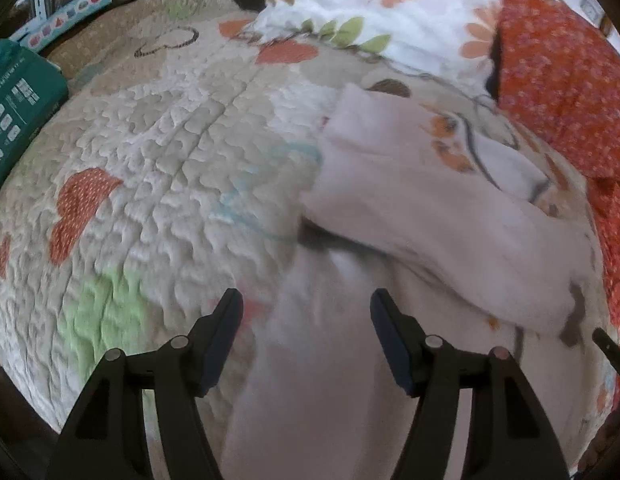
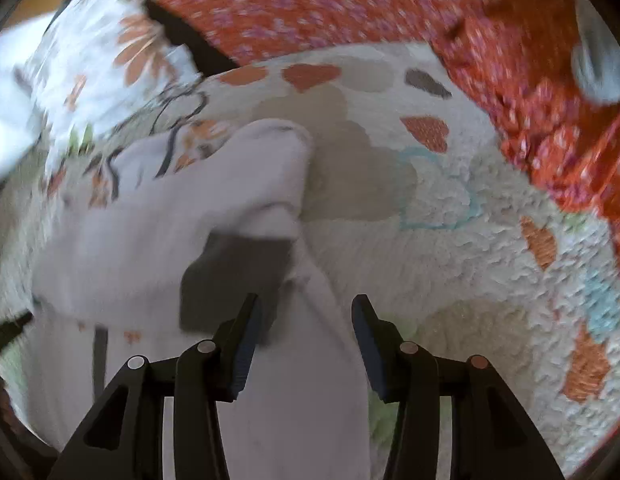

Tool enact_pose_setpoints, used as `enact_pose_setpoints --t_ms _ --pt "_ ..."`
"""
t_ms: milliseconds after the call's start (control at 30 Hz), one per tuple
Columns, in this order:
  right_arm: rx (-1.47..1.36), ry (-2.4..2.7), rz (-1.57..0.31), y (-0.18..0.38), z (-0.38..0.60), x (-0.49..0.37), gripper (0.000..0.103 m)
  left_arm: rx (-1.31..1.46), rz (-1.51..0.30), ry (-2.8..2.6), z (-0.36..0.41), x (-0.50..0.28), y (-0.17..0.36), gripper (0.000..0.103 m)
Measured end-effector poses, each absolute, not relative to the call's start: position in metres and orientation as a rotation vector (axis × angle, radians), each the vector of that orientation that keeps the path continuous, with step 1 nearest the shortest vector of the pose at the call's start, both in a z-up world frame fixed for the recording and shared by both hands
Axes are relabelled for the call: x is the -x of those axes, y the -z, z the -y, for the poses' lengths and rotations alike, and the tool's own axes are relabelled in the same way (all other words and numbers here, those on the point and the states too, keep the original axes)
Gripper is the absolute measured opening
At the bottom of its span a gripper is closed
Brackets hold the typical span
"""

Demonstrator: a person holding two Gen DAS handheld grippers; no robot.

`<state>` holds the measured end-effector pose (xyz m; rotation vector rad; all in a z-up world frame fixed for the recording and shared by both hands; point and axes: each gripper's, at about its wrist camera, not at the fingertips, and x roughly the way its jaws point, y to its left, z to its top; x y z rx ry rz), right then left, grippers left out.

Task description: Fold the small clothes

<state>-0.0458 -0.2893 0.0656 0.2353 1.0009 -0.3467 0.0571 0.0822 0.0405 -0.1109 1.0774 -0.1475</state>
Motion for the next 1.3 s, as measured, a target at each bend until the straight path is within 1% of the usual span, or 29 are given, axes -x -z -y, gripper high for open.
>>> enact_pose_setpoints --t_ms 100,167,233,333,400,867,1300 --pt "-0.126 0.353 -0.959 -0.079 0.262 0.058 0.055 0.083 -1.037 0.191 -0.069 -0.034 -0.05 0.069" --pt "-0.032 0.373 -0.908 -0.091 0.244 0.067 0.061 0.065 -1.012 0.218 -0.062 -0.023 -0.057 0.07" --pt "0.033 0.407 -0.874 -0.097 0.231 0.076 0.064 0.059 -0.979 0.232 -0.059 -0.011 -0.067 0.071" --pt "0.09 0.431 -0.852 -0.102 0.214 0.089 0.065 0.077 -0.936 0.241 -0.063 0.009 -0.078 0.078" --pt "0.1 0.432 -0.847 -0.103 0.205 0.097 0.066 0.083 -0.916 0.235 -0.068 0.021 -0.08 0.08" --pt "0.106 0.462 -0.834 -0.101 0.193 0.113 0.069 0.009 -0.942 0.242 -0.051 0.028 -0.058 0.08" --pt "0.09 0.47 -0.888 -0.089 0.202 0.103 0.07 -0.015 -1.018 0.267 -0.036 0.02 -0.038 0.08"
